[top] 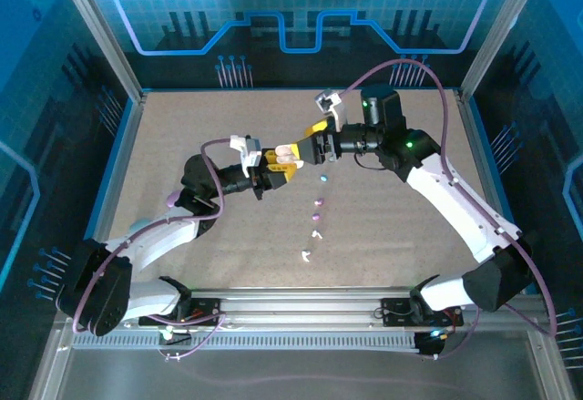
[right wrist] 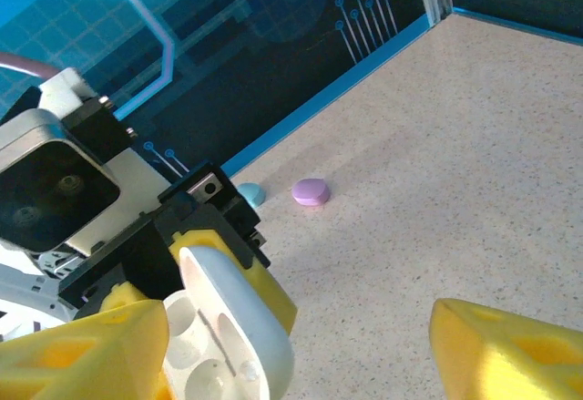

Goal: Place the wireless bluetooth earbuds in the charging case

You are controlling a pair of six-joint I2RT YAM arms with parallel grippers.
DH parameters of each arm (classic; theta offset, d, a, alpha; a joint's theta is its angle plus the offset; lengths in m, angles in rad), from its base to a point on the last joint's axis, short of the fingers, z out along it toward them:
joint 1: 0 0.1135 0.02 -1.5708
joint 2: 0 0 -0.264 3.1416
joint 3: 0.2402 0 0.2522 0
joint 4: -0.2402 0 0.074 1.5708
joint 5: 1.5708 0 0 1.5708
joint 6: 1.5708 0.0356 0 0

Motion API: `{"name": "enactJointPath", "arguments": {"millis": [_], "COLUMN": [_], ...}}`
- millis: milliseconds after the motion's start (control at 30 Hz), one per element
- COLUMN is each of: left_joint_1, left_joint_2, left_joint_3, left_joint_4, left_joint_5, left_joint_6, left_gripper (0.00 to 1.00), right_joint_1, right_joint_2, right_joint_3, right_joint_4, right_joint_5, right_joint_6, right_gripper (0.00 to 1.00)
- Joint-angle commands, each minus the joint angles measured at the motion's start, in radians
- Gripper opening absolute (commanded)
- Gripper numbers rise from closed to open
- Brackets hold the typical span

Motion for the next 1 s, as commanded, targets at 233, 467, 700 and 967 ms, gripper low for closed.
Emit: {"name": "enactJointPath", "arguments": {"millis": [233,467,700,967], "left_joint_1": [-0.007,-0.006,-0.005,-0.005], "left_joint_2": [-0.057,-0.136,-0.207,-0.280], "left_joint_3": [-0.044,-0.099,-0.116,-0.128], "left_joint_4": [0.002,-0.014,-0.047,-0.093], "left_joint_5": [-0.073,-0.208,-0.272,-0.326], "left_joint_6": [0.073,0.117,0.163,0.207], "left_gripper": [0.20,0.20,0.22,0.22], "right_joint_1": [-0.042,-0.163,-0.101,0.058], "right_joint_2": [-0.153,-0.196,-0.003,0.212], "right_joint_3": [-0.041,-0.170,-0.212,-0.231], "right_joint_4": [0.039,-0.134,-0.374,-0.427], "right_joint_5": [0.190,0.212,0.217,0.347], "right_joint_6": [0.074,0.135,0.006,-0.044], "right_gripper": [0.84,0.63,0.50,0.47]}}
